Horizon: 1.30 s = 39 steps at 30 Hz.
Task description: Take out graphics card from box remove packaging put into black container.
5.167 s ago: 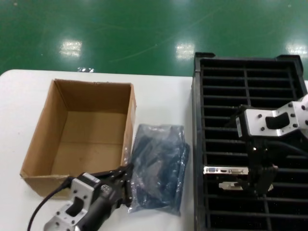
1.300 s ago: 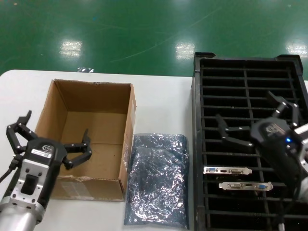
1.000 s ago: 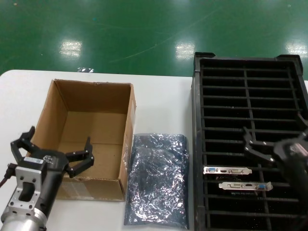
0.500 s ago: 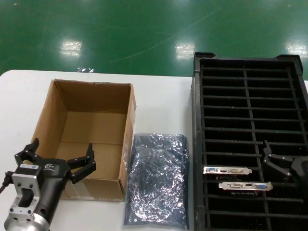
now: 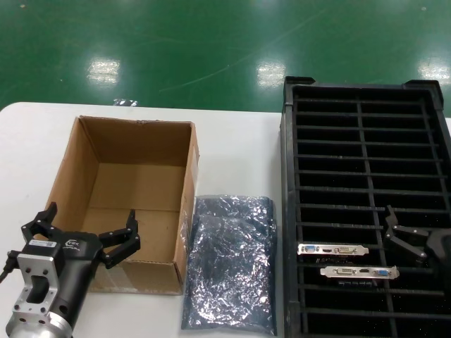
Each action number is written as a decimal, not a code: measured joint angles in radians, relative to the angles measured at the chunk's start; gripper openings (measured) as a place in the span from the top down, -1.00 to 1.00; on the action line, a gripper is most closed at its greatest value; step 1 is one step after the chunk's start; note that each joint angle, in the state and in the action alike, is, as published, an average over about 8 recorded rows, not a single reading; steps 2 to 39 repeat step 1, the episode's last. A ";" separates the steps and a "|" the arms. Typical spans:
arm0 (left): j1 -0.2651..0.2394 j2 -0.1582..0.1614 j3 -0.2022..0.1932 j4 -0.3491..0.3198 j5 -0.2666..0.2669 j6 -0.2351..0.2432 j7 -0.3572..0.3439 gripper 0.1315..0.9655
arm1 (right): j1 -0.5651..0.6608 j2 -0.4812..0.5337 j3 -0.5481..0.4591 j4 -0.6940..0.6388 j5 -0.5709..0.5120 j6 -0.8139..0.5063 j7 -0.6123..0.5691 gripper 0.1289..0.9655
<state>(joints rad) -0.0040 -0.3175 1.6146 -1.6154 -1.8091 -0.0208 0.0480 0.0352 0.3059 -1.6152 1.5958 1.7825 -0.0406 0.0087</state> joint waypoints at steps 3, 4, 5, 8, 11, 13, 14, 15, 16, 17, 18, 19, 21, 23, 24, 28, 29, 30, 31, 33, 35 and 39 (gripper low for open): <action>0.000 0.000 0.000 0.000 0.000 0.000 0.000 -1.00 | 0.000 0.000 0.000 0.000 0.000 0.000 0.000 -1.00; 0.000 0.000 0.000 0.000 0.000 0.000 0.000 -1.00 | 0.000 0.000 0.000 0.000 0.000 0.000 0.000 -1.00; 0.000 0.000 0.000 0.000 0.000 0.000 0.000 -1.00 | 0.000 0.000 0.000 0.000 0.000 0.000 0.000 -1.00; 0.000 0.000 0.000 0.000 0.000 0.000 0.000 -1.00 | 0.000 0.000 0.000 0.000 0.000 0.000 0.000 -1.00; 0.000 0.000 0.000 0.000 0.000 0.000 0.000 -1.00 | 0.000 0.000 0.000 0.000 0.000 0.000 0.000 -1.00; 0.000 0.000 0.000 0.000 0.000 0.000 0.000 -1.00 | 0.000 0.000 0.000 0.000 0.000 0.000 0.000 -1.00; 0.000 0.000 0.000 0.000 0.000 0.000 0.000 -1.00 | 0.000 0.000 0.000 0.000 0.000 0.000 0.000 -1.00; 0.000 0.000 0.000 0.000 0.000 0.000 0.000 -1.00 | 0.000 0.000 0.000 0.000 0.000 0.000 0.000 -1.00; 0.000 0.000 0.000 0.000 0.000 0.000 0.000 -1.00 | 0.000 0.000 0.000 0.000 0.000 0.000 0.000 -1.00; 0.000 0.000 0.000 0.000 0.000 0.000 0.000 -1.00 | 0.000 0.000 0.000 0.000 0.000 0.000 0.000 -1.00; 0.000 0.000 0.000 0.000 0.000 0.000 0.000 -1.00 | 0.000 0.000 0.000 0.000 0.000 0.000 0.000 -1.00; 0.000 0.000 0.000 0.000 0.000 0.000 0.000 -1.00 | 0.000 0.000 0.000 0.000 0.000 0.000 0.000 -1.00; 0.000 0.000 0.000 0.000 0.000 0.000 0.000 -1.00 | 0.000 0.000 0.000 0.000 0.000 0.000 0.000 -1.00; 0.000 0.000 0.000 0.000 0.000 0.000 0.000 -1.00 | 0.000 0.000 0.000 0.000 0.000 0.000 0.000 -1.00; 0.000 0.000 0.000 0.000 0.000 0.000 0.000 -1.00 | 0.000 0.000 0.000 0.000 0.000 0.000 0.000 -1.00; 0.000 0.000 0.000 0.000 0.000 0.000 0.000 -1.00 | 0.000 0.000 0.000 0.000 0.000 0.000 0.000 -1.00; 0.000 0.000 0.000 0.000 0.000 0.000 0.000 -1.00 | 0.000 0.000 0.000 0.000 0.000 0.000 0.000 -1.00; 0.000 0.000 0.000 0.000 0.000 0.000 0.000 -1.00 | 0.000 0.000 0.000 0.000 0.000 0.000 0.000 -1.00; 0.000 0.000 0.000 0.000 0.000 0.000 0.000 -1.00 | 0.000 0.000 0.000 0.000 0.000 0.000 0.000 -1.00; 0.000 0.000 0.000 0.000 0.000 0.000 0.000 -1.00 | 0.000 0.000 0.000 0.000 0.000 0.000 0.000 -1.00; 0.000 0.000 0.000 0.000 0.000 0.000 0.000 -1.00 | 0.000 0.000 0.000 0.000 0.000 0.000 0.000 -1.00; 0.000 0.000 0.000 0.000 0.000 0.000 0.000 -1.00 | 0.000 0.000 0.000 0.000 0.000 0.000 0.000 -1.00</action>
